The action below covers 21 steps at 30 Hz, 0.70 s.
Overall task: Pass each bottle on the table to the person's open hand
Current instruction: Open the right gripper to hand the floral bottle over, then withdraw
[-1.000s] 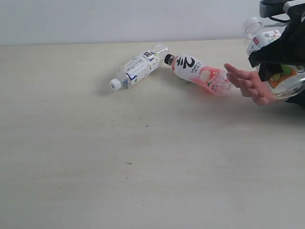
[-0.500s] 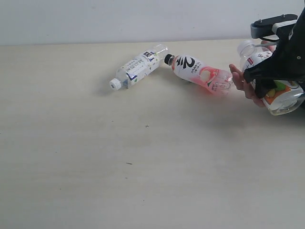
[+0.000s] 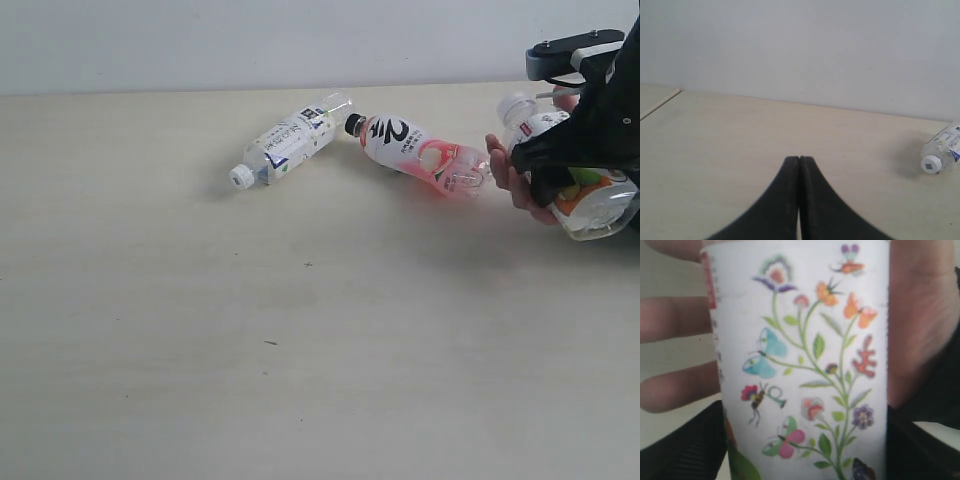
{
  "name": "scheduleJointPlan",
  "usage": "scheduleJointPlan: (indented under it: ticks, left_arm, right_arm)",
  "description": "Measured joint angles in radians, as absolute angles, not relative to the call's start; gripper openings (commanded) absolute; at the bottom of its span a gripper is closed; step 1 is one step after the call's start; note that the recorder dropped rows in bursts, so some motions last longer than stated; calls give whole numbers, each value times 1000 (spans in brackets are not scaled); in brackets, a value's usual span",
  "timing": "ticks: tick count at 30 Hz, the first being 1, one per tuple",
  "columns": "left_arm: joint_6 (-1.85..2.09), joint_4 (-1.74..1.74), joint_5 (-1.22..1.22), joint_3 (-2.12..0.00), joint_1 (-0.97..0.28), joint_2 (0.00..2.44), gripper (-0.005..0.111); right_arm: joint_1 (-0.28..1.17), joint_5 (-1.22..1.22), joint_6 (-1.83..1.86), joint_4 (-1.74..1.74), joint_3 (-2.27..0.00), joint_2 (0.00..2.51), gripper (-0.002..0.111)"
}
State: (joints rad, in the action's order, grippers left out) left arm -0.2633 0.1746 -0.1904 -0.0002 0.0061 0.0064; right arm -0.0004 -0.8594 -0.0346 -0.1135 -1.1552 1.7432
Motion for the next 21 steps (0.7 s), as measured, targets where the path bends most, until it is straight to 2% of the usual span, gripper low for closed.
scheduleJointPlan:
  ticks: [6,19,21]
  left_arm:
    - [-263,175,-190,0,6,6,0]
    - [-263,175,-190,0,6,6,0]
    - [-263,175,-190,0,6,6,0]
  right_arm:
    - [0,-859,-35,-113,-1155,1743,88]
    - [0,-886,-33,-145,-1201,1683,88]
    - [0,-891,-33,-145,-1207,1642,83]
